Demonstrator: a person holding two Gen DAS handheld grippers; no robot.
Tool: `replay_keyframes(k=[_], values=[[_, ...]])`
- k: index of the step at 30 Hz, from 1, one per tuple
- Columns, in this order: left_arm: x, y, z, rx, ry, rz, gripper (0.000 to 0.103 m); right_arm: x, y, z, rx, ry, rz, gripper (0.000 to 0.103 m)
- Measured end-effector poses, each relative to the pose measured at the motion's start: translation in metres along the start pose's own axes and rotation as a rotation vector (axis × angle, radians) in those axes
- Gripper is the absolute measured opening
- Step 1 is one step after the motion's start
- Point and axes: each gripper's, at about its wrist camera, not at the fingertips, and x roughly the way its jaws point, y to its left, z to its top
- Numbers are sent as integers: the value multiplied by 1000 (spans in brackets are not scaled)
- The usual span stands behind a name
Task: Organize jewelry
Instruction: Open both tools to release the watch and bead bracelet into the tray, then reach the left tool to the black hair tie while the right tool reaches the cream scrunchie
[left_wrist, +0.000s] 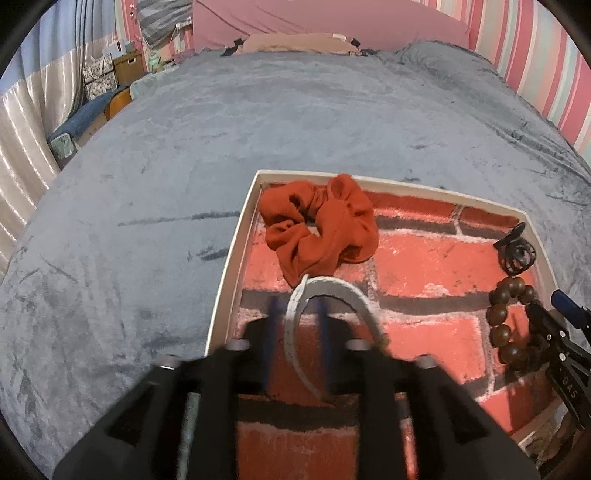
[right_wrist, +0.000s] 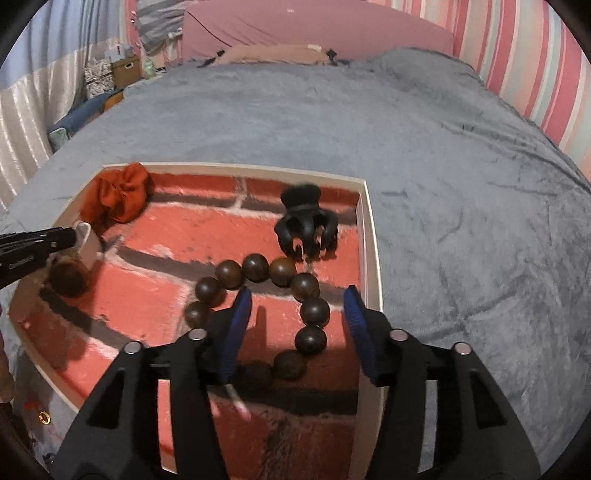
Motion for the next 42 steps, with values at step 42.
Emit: replay_keyframes(k=[42], values=[[-239, 92, -180, -21, -256, 24, 88, -183, -9, -122, 70, -192, -35, 99]])
